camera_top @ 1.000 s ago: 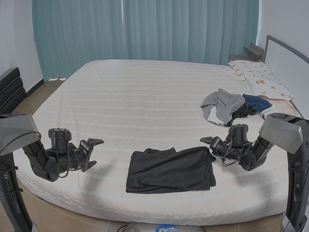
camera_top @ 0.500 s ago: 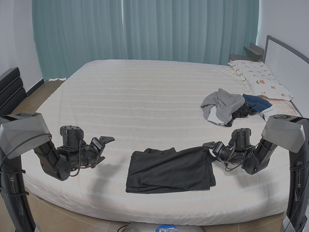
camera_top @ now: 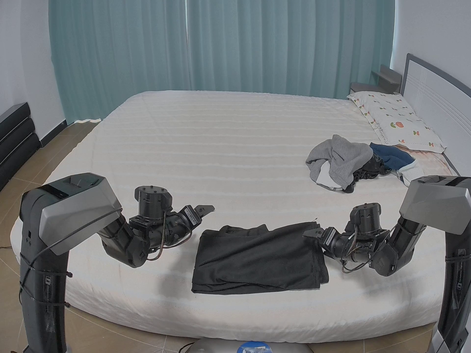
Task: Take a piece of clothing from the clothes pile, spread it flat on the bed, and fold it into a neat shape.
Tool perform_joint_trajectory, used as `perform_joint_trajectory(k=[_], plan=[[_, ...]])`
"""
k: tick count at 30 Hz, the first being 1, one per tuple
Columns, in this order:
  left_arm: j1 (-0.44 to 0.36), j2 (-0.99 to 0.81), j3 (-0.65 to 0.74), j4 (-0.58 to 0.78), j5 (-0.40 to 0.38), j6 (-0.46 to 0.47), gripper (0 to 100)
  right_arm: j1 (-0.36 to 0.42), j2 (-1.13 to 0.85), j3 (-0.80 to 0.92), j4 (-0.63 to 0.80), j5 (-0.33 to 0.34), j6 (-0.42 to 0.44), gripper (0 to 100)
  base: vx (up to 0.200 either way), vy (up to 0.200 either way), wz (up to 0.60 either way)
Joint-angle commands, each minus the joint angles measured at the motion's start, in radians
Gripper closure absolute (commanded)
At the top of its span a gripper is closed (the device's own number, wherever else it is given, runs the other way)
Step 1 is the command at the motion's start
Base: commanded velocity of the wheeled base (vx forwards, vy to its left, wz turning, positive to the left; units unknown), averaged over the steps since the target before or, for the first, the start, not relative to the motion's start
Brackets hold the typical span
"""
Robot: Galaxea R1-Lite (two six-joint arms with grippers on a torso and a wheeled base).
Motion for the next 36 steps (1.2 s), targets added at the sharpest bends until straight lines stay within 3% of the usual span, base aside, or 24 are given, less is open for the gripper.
perform_joint_trajectory(k=[1, 19, 20, 31, 36], plan=[[-0.046, 0.049, -0.034, 0.036, 0.003, 0.01, 0, 0.012, -0.022, 0.088, -0.01, -0.001, -0.005, 0, 0.0, 0.0, 0.0], [-0.054, 0.099, -0.048, 0.028, 0.066, 0.016, 0, 0.022, -0.007, 0.166, -0.086, -0.004, -0.022, 0, 0.0, 0.0, 0.0], [-0.055, 0.104, -0.046, 0.028, 0.076, 0.017, 100, 0.022, -0.005, 0.171, -0.088, -0.004, -0.028, 0, 0.0, 0.0, 0.0], [-0.054, 0.11, -0.045, 0.025, 0.136, 0.028, 100, 0.027, 0.01, 0.192, -0.111, -0.002, -0.057, 0, 0.0, 0.0, 0.0], [-0.041, 0.125, -0.048, -0.042, 0.194, 0.022, 100, 0.032, 0.018, 0.211, -0.151, -0.004, -0.058, 0, 0.0, 0.0, 0.0]])
